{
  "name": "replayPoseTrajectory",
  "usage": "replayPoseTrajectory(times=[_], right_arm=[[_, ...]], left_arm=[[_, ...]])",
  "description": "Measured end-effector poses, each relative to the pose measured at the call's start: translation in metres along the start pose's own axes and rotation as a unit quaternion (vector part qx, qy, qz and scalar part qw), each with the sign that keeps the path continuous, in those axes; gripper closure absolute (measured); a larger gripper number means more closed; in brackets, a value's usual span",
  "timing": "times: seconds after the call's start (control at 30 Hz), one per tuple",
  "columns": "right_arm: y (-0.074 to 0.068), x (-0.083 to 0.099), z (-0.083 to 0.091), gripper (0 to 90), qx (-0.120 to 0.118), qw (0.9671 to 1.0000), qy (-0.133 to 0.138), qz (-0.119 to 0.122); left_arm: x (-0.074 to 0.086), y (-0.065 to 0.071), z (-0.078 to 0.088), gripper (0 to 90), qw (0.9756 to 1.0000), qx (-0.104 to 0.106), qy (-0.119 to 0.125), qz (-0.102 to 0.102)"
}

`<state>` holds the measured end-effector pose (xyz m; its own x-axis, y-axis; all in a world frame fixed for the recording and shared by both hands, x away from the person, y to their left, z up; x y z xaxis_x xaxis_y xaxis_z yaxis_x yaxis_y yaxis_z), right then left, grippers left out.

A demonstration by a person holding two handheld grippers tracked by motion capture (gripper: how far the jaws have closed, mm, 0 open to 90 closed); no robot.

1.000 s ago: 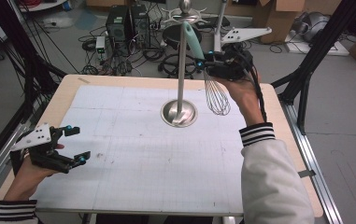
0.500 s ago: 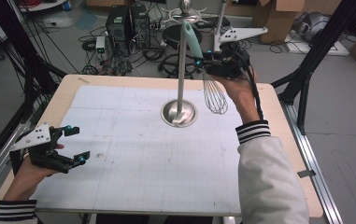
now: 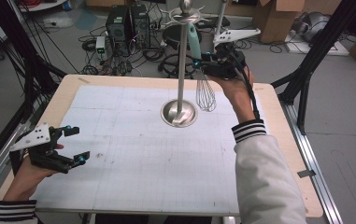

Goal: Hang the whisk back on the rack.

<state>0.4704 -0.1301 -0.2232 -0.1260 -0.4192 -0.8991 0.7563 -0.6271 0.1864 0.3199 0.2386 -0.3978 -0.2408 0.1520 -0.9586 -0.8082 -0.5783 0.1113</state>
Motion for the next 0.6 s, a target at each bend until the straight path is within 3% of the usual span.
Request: replayPoseTrajectory(times=[0.2, 0.37, 0.47, 0.6], right_arm=[[-0.001, 0.000, -0.004, 64.1, 0.000, 1.0000, -0.002, 0.001], [0.001, 0.002, -0.003, 54.2, 0.004, 1.0000, 0.004, -0.005], [-0.003, 0.007, 0.001, 45.5, -0.009, 0.9997, 0.017, -0.013], [-0.010, 0.021, 0.008, 26.5, -0.039, 0.9986, 0.029, -0.021]], left_arm=[[0.001, 0.001, 0.002, 1.7, 1.0000, -0.002, -0.003, -0.001], [0.001, 0.000, 0.003, 1.7, 1.0000, -0.005, -0.003, -0.003], [0.001, 0.000, 0.003, 1.7, 1.0000, -0.005, -0.003, -0.002], [0.001, -0.001, 0.002, 1.7, 1.0000, -0.005, -0.001, 0.000]])
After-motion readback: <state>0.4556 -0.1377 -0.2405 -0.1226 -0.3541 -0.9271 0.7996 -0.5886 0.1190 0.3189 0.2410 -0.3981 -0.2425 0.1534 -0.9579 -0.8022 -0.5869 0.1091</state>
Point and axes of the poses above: each handheld gripper's, and its own axes: z roughly backward along the jaws, x roughly out of its underside, y roughly to its right, the point moved 8 cm from there along -z, roughly forward along the jaws, and after that the axes turned 5 degrees about z, right-handed, at the moved point
